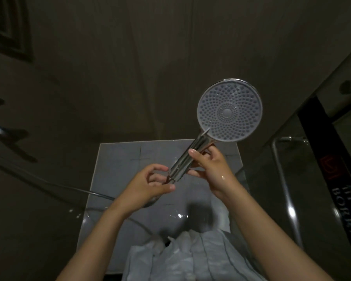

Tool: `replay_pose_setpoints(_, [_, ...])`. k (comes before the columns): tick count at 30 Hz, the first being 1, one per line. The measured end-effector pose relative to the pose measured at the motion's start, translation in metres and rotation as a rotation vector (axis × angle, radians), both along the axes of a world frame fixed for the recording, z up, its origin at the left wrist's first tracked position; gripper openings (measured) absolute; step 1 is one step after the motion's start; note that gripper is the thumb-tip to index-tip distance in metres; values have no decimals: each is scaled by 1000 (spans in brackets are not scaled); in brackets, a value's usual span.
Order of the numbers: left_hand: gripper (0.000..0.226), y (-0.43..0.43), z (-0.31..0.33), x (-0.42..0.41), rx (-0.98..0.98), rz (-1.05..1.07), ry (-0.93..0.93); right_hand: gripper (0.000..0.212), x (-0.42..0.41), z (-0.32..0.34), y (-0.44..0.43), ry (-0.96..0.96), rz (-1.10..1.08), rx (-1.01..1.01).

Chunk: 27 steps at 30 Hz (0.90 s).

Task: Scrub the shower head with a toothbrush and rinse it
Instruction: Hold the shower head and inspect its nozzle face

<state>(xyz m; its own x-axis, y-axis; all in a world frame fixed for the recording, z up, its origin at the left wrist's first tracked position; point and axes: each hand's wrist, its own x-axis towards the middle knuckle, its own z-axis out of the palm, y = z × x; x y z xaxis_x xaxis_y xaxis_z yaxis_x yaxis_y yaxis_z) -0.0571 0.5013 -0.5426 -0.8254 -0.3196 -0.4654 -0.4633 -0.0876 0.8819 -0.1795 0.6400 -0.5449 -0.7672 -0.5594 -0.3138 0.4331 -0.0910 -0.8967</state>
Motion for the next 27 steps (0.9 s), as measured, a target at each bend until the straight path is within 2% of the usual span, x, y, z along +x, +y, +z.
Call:
replay_pose_setpoints(11, [29,27,-33,11,-243,76,60,10,2,-25,22,-97,-5,19])
replay_pose_setpoints(19, [15,29,-30,14,-218,-27,98,11,5,-22,33,-104,-8,8])
replay_pose_setpoints(24, [4,36,-28,23,-71,-101,118,11,10,-21,41,-90,22,14])
replay_pose_setpoints(27, [9,37,-28,28,-51,-138,128,10,14,-21,43,-87,31,4])
